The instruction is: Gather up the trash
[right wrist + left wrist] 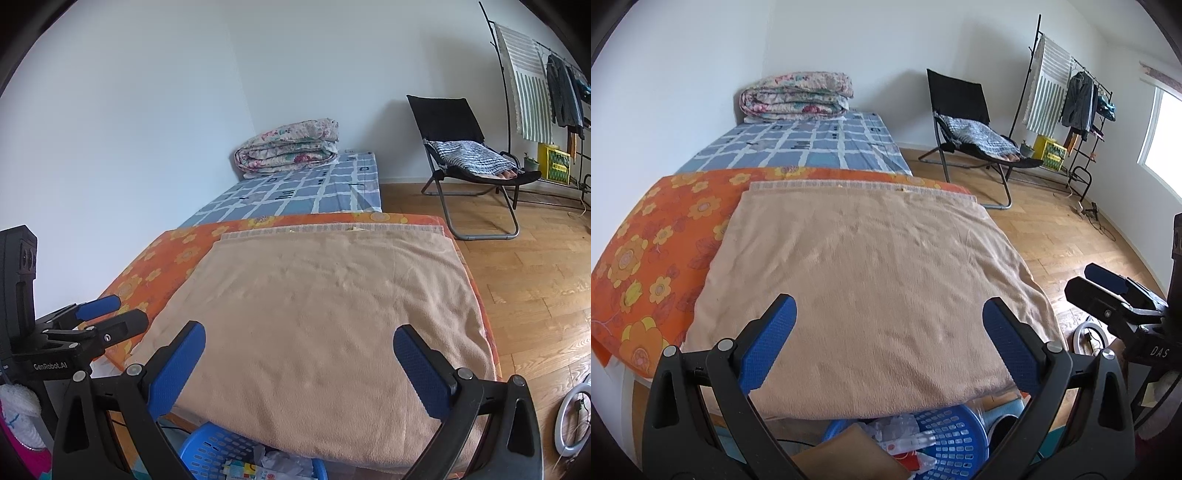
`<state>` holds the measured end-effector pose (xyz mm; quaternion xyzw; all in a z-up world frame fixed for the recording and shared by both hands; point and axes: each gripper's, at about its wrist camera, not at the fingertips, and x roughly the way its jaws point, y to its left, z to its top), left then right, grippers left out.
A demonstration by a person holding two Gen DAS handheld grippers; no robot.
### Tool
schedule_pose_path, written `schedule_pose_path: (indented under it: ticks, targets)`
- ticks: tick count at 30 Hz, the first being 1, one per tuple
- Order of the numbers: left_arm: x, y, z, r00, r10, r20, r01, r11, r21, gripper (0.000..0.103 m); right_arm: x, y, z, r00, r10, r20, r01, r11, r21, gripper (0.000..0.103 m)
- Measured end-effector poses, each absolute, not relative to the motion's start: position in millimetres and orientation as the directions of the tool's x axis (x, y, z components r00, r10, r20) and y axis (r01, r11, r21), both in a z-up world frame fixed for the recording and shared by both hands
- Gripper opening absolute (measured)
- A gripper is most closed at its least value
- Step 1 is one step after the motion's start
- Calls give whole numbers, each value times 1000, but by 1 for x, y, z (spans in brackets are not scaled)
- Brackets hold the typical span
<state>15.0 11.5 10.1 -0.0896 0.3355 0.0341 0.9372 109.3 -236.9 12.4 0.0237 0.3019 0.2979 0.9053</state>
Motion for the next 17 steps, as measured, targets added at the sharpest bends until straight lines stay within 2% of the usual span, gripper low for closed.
schedule_pose_path:
  ticks: [17]
  targets:
    - [16, 14, 8, 767, 35, -641, -166, 976, -145, 102, 111, -240, 5, 630, 547, -551, -518, 825, 228, 103]
